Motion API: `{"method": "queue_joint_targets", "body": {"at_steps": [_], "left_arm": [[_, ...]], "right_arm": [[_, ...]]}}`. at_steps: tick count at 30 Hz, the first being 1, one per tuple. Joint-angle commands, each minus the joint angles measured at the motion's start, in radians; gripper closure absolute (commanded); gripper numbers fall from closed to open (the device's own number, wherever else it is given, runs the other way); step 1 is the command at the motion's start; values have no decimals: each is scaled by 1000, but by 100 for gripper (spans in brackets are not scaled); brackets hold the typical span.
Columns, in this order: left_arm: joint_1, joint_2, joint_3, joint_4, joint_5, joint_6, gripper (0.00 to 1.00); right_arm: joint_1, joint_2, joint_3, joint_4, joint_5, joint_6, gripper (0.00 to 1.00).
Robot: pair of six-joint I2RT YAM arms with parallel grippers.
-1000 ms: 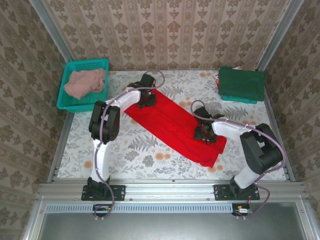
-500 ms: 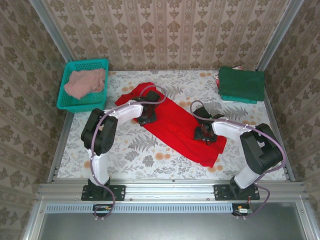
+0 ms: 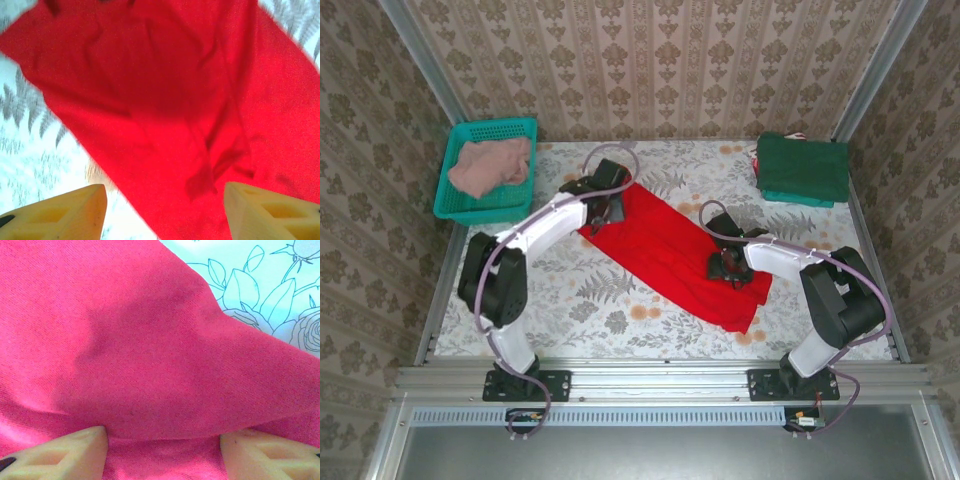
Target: Fold and stack the t-shirts
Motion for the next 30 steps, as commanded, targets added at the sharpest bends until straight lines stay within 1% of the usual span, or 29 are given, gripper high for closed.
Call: {"method": "queue_joint_targets", "body": {"at_steps": [1, 3, 6, 8, 10, 11, 14, 19, 22, 23, 25, 27, 30], "left_arm": [[41, 163, 157, -35, 11, 95, 32], [51, 247, 256, -58, 4, 115, 33], [77, 345, 368, -117, 6, 116, 38], [98, 378, 386, -125, 24, 107, 41], [105, 390, 368, -105, 48, 106, 41], [136, 398, 361, -105, 68, 113, 42], [152, 417, 352, -145, 92, 121, 44], [159, 378, 273, -170, 112, 161, 48], [168, 326, 209, -171, 114, 172, 62], [174, 310, 191, -169, 115, 173, 63], [185, 274, 155, -168, 110, 178, 71], [196, 232, 122, -176, 90, 170, 74], [210, 145, 57, -158, 74, 164, 74]], "right_arm": [[-6, -1, -13, 18, -19, 11, 37], [-5, 0, -13, 18, -18, 13, 37], [-5, -4, -14, 18, -21, 16, 37], [-6, -6, -19, 20, -25, 16, 37], [-5, -11, -23, 18, -22, 17, 37], [-6, -14, -25, 20, -23, 16, 37], [-7, -19, -27, 18, -21, 16, 37], [-7, -28, -22, 11, -13, 16, 37], [-6, -29, -21, 10, -10, 16, 37], [-7, -28, -21, 11, -11, 17, 37], [-7, -25, -20, 11, -10, 17, 37], [-7, -25, -23, 15, -9, 20, 37], [-7, -15, -24, 17, -10, 20, 37]]}}
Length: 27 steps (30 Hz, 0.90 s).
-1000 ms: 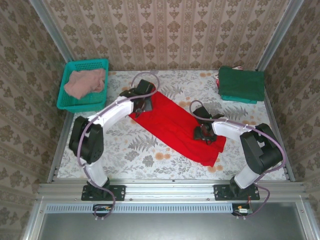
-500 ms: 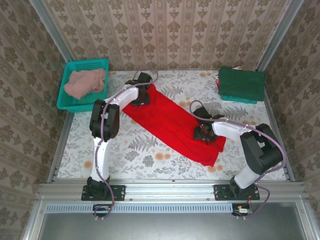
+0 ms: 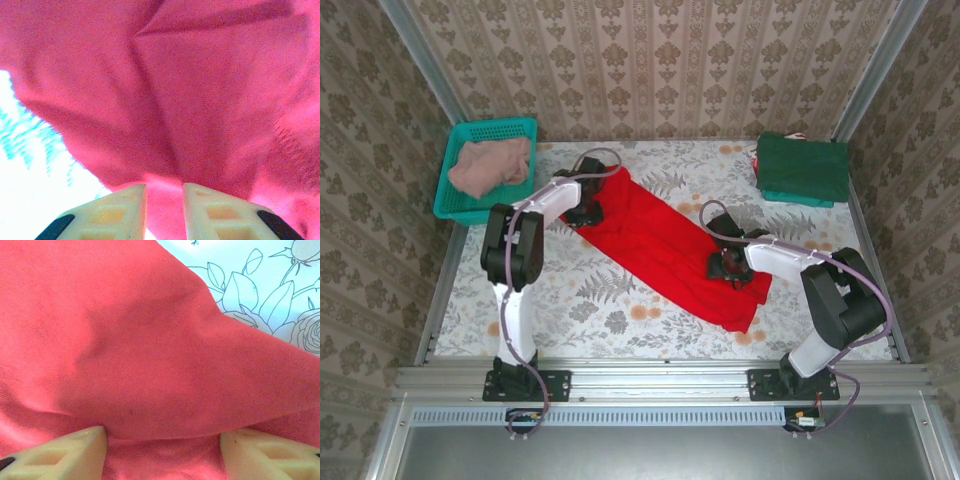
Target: Fold and stack the t-shirts
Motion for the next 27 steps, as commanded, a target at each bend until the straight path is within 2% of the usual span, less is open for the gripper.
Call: {"method": "queue_joint_targets", "body": {"at_steps": [1, 5, 8, 10, 15, 17, 19, 21, 23, 27], "left_arm": [[20, -124, -56, -22, -33, 1, 72], [36, -222, -162, 10, -42, -14, 73], [52, -266, -222, 69, 16, -27, 71], [30, -274, -204, 85, 24, -37, 58], [-118, -226, -137, 166, 66, -61, 44], [-141, -201, -164, 206, 57, -111, 41], [-110, -175, -231, 305, 91, -162, 37], [-57, -124, -253, 382, 153, -185, 39], [-27, -59, -215, 397, 189, -186, 41], [-26, 69, -64, 365, 218, -157, 41]], "right_arm": [[-6, -3, -15, 4, -9, 16, 37], [-6, -1, -11, 0, -4, 16, 37], [-6, -4, -10, -4, -2, 15, 37], [-6, -4, -4, -12, -1, 14, 37], [-5, -30, 5, -27, 7, 11, 37], [-5, -46, 31, -43, 12, 3, 37], [-5, -73, 52, -43, 15, -7, 36], [-6, -73, 62, -31, 12, -19, 36], [-4, -36, 91, -43, 3, -25, 36], [32, 3, 83, -73, -3, 7, 36]]}}
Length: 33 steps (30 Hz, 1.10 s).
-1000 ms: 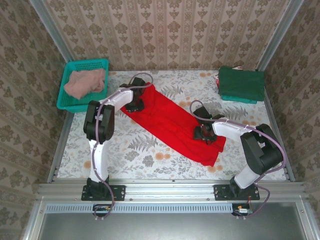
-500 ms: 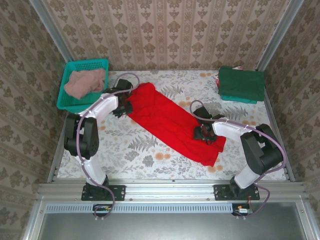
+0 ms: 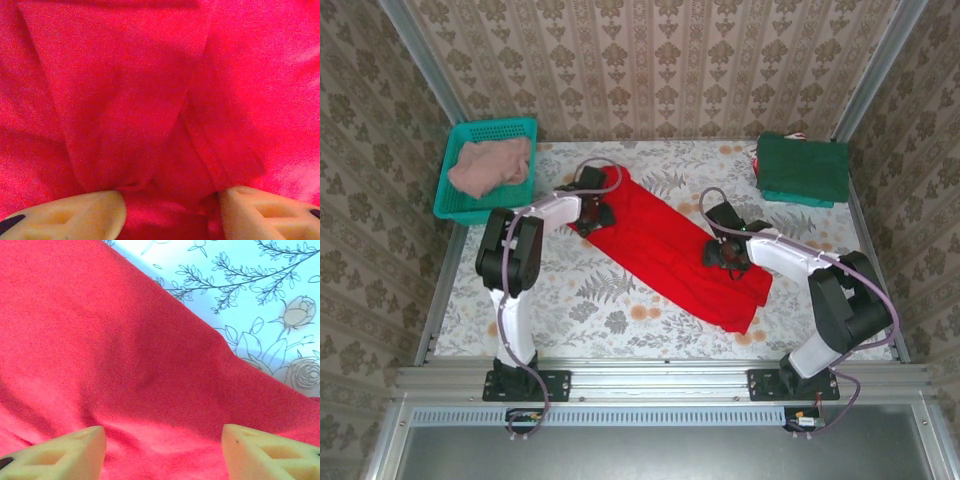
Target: Fold and stack the t-shirts
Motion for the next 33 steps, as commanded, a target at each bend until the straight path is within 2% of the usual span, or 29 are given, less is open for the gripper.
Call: {"method": "queue_joint_targets", "body": {"at_steps": [1, 4, 8, 10, 14, 17, 19, 21, 24, 26, 28, 30, 32, 33], "left_arm": [[-2, 128, 107, 34, 71, -7, 41], [2, 246, 265, 8, 144, 22, 42], [-11, 391, 476, 12, 261, 84, 42], [-23, 465, 606, 6, 327, 107, 41], [-40, 594, 888, -65, 440, 144, 38], [-49, 604, 1040, -160, 441, 205, 22], [-46, 522, 1001, -171, 418, 238, 12], [-41, 411, 874, -144, 377, 259, 0], [-27, 173, 559, -24, 315, 249, 0], [-23, 20, 319, 84, 288, 213, 0], [-36, -103, 115, 195, 292, 187, 0], [-76, -165, -37, 244, 276, 165, 0], [-110, -156, -115, 280, 274, 136, 1], [-117, -131, -128, 293, 289, 116, 6]], "right_arm": [[34, 20, -16, -50, -10, 31, 35], [82, -10, -57, -51, -37, 83, 35], [197, -58, -114, -15, -69, 182, 33], [276, -51, -110, 23, -96, 226, 32], [360, -50, -46, -7, -112, 258, 32], [363, -136, -27, -73, -63, 243, 31], [343, -189, -31, -114, 0, 216, 26], [291, -242, -50, -125, 19, 188, 25], [200, -220, -89, -121, 36, 141, 29], [159, -167, -101, -117, 33, 123, 40], [150, -123, -112, -91, 26, 109, 42], [153, -80, -119, -65, 4, 115, 42], [171, -56, -133, -38, -27, 133, 44], [193, -51, -142, -37, -33, 146, 44]]}}
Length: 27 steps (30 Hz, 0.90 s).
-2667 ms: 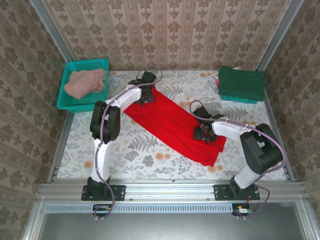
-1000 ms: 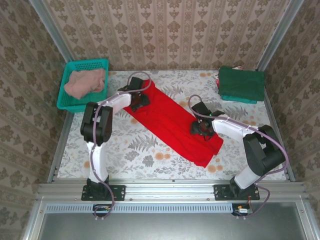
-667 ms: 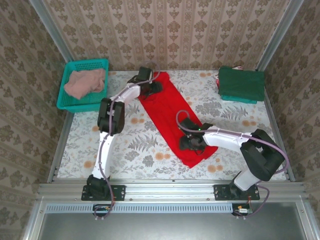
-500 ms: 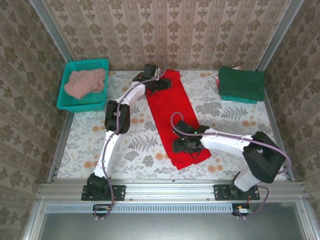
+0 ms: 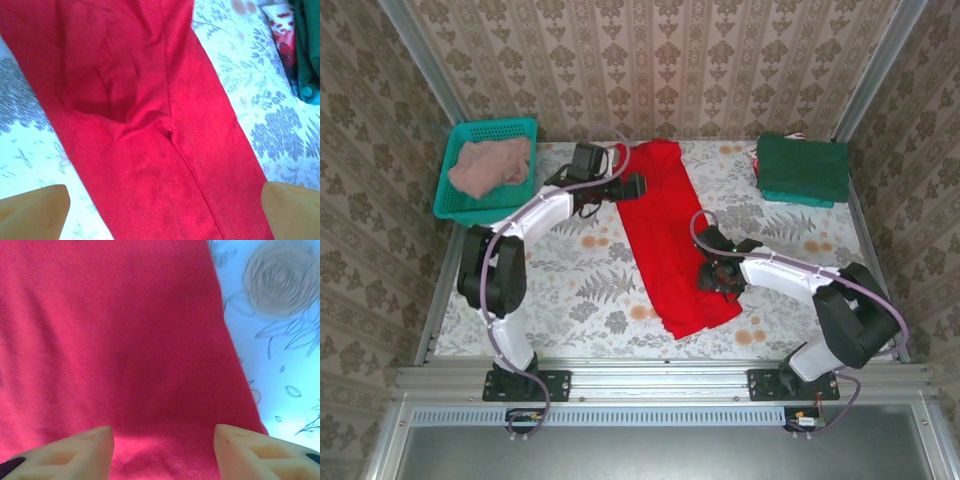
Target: Fold and stack the t-shirts
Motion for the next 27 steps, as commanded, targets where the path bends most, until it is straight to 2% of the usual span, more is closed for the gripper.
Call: {"method": "queue_joint_targets", "body": {"at_steps": [1, 4, 11, 15, 19, 22, 27], "left_arm": [[-55, 107, -95, 112, 16, -79, 7], [-65, 189, -96, 170, 50, -120, 17], [-67, 428, 153, 32, 96, -65, 19], [-45, 461, 204, 24, 139, -41, 19], [-11, 336, 105, 40, 148, -11, 13], [38, 165, -33, 72, 160, -3, 0], [81, -167, -307, 96, 123, -5, 0]], "right_arm": [[56, 17, -27, 41, -33, 26, 44], [130, 15, -52, 66, -36, 100, 43], [334, 70, -32, 126, -29, 287, 40], [388, 107, 41, 145, -41, 316, 37], [396, 29, 93, 56, 2, 284, 34], [386, -98, 57, 0, 60, 260, 30], [346, -252, -98, 4, 43, 259, 28]]}}
